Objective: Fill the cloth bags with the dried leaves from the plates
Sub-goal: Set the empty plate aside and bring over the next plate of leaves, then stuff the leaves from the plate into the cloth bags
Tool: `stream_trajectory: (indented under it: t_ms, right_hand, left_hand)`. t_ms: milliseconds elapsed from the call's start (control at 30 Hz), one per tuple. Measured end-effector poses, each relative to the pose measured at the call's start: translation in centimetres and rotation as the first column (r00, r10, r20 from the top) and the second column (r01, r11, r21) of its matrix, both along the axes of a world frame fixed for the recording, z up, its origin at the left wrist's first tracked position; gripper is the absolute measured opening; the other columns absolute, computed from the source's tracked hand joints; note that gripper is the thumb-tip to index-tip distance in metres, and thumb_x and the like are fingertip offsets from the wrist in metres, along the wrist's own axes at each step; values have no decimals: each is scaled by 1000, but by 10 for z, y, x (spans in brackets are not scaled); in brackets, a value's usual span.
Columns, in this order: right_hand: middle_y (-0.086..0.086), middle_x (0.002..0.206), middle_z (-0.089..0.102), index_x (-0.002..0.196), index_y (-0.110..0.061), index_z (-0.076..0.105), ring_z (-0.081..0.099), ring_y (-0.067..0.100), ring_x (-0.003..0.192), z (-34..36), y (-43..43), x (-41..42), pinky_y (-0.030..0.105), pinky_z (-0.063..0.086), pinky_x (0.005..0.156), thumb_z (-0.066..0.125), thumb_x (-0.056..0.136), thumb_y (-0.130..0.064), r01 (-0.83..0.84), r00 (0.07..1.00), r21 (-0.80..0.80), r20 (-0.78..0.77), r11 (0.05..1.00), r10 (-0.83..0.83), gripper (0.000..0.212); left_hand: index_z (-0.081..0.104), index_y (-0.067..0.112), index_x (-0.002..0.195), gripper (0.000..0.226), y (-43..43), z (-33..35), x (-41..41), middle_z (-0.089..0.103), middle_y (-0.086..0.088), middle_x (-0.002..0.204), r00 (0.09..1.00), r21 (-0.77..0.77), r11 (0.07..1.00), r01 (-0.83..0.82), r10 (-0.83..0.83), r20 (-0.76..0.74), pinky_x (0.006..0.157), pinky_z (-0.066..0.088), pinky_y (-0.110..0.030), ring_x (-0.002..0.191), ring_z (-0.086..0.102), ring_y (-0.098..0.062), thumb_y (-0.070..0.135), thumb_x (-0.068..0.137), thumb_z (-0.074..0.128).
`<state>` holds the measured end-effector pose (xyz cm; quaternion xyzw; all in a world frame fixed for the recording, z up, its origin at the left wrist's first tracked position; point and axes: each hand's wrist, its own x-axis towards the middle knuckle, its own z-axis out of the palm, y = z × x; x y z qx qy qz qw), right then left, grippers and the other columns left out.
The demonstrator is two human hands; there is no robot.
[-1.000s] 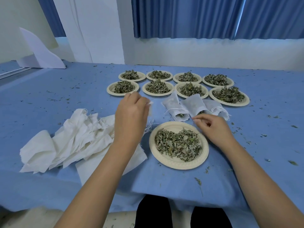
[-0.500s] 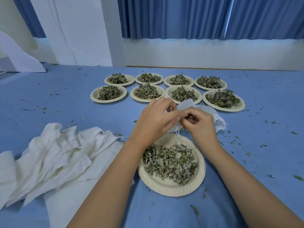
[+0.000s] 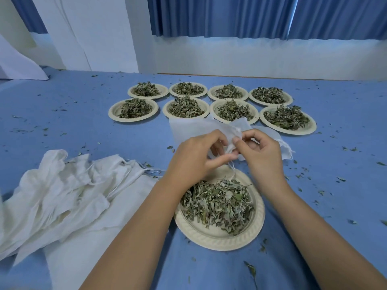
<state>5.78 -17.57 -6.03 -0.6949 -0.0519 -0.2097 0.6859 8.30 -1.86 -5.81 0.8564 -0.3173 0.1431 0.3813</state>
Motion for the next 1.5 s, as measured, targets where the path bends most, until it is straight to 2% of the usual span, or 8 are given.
stream_trajectory:
  t_ms: [133, 333, 533, 767, 900, 1033, 1333, 1500]
  right_hand:
    - [-7, 65, 67, 79, -13, 63, 66, 8, 61, 1, 5, -3, 15, 50, 58, 65, 86, 0, -44, 998, 55, -50, 998, 46, 15]
    - [-11, 63, 65, 80, -15, 63, 62, 5, 58, 4, 1, -2, 16, 50, 62, 65, 85, 3, 35, 995, 172, -94, 984, -19, 19]
    - [0, 73, 62, 86, -9, 60, 61, 3, 57, 7, -5, -4, 14, 50, 61, 65, 85, 4, 157, 986, 212, -87, 965, -141, 14]
    - [5, 76, 60, 79, -12, 54, 62, 3, 59, 7, -6, -5, 13, 49, 61, 64, 83, 9, 203, 979, 148, -59, 968, -196, 24]
    - [0, 77, 62, 84, -13, 60, 61, 9, 63, 6, 4, -9, 18, 52, 64, 68, 81, 6, -14, 998, 65, -63, 998, 18, 21]
    - [10, 91, 64, 97, -5, 62, 63, 17, 81, 5, 10, -12, 24, 55, 78, 72, 78, 0, -167, 980, 90, -93, 982, 175, 21]
    - [4, 83, 72, 93, -9, 64, 69, 19, 82, 3, 6, -9, 27, 55, 79, 67, 82, 4, -183, 979, 242, -46, 953, 200, 17]
    - [-2, 74, 71, 86, -10, 64, 67, 13, 70, 1, 6, -9, 21, 54, 71, 67, 84, -1, -170, 982, 220, -43, 961, 184, 10]
  left_hand:
    - [52, 23, 97, 26, -5, 0, 1, 68, 8, 79, 991, -34, 999, -25, 20, -129, 73, 54, -33, 75, 65, -6, 32, 84, 73]
    - [72, 17, 93, 12, 2, 4, -1, 72, 4, 68, 957, -272, 962, -24, -56, -284, 59, 45, -11, 60, 64, -4, 9, 85, 73]
    - [76, 24, 85, 12, 14, 10, 0, 73, 7, 69, 931, -401, 909, -117, -39, -362, 59, 45, -13, 61, 61, -3, 13, 85, 72]
    - [76, 19, 84, 14, 21, 13, 5, 73, 2, 73, 870, -705, 646, -291, -128, -476, 82, 56, -23, 73, 66, -9, 10, 89, 67]
    - [75, 18, 81, 10, 13, 12, 2, 72, 7, 70, 898, -622, 746, -239, -74, -434, 73, 53, -17, 70, 64, -5, 8, 83, 73]
    - [73, 17, 81, 12, 3, 10, -4, 73, 7, 75, 916, -530, 838, -131, -102, -387, 70, 51, -14, 71, 66, -3, 5, 81, 75]
    - [74, 12, 95, 13, 4, 11, -8, 74, -2, 91, 936, -503, 864, 3, -179, -303, 78, 56, -23, 84, 70, -12, 5, 83, 73]
    - [74, 10, 93, 17, 3, 12, -9, 75, -1, 86, 930, -476, 879, 5, -178, -320, 79, 55, -22, 82, 70, -11, 2, 79, 76]
